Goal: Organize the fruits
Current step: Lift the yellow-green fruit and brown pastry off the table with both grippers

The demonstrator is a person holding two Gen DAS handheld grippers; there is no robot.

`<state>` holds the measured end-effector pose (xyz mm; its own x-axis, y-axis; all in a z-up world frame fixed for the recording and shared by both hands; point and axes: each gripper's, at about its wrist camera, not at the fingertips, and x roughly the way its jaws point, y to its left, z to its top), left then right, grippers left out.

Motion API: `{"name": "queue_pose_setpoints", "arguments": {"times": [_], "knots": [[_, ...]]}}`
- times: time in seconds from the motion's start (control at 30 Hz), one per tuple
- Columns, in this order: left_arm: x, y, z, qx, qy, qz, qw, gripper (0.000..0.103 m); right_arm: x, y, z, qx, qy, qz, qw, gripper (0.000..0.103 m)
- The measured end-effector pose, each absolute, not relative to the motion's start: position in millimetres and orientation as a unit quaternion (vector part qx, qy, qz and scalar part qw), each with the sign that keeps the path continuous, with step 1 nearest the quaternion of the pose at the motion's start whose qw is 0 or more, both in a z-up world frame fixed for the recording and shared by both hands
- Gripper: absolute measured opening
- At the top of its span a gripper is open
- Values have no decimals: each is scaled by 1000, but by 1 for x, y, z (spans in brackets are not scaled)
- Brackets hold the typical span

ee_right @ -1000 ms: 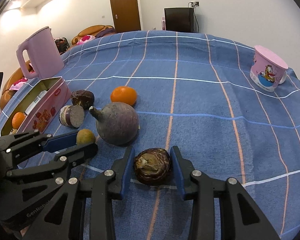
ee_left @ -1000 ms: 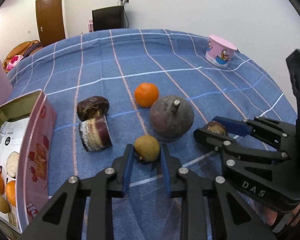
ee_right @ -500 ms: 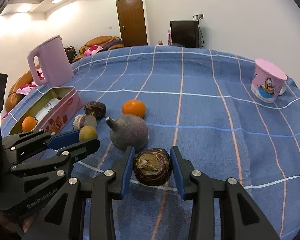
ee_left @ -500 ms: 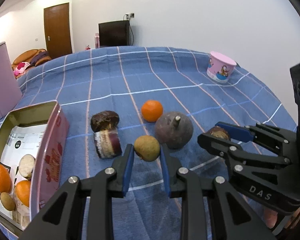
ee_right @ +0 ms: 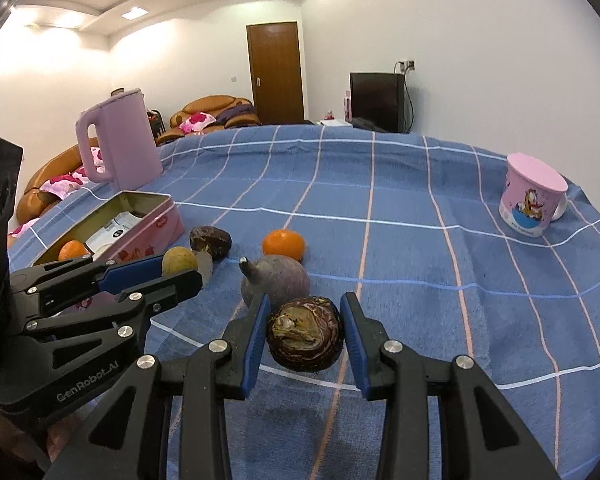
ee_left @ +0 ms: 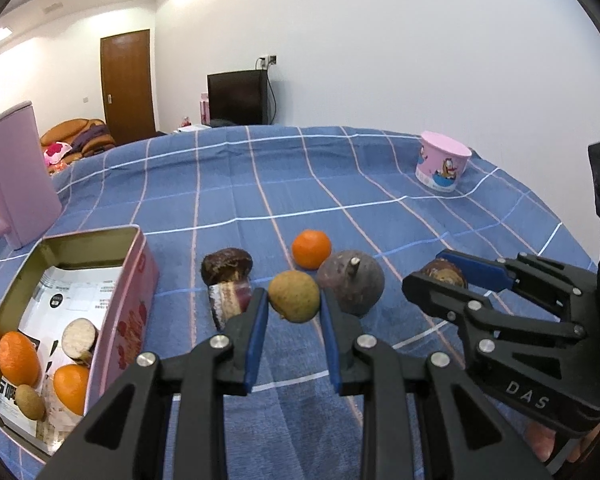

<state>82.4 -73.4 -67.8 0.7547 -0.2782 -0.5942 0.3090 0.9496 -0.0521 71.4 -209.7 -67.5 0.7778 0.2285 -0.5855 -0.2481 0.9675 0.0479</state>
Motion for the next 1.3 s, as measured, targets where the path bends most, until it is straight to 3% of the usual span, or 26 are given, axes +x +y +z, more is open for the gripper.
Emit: {"name": "queue_pose_setpoints", "arguments": {"times": [1.3], "knots": [[59, -66, -54, 25, 240, -120, 963, 28, 42, -210, -52, -24, 215, 125, 968, 39]]}}
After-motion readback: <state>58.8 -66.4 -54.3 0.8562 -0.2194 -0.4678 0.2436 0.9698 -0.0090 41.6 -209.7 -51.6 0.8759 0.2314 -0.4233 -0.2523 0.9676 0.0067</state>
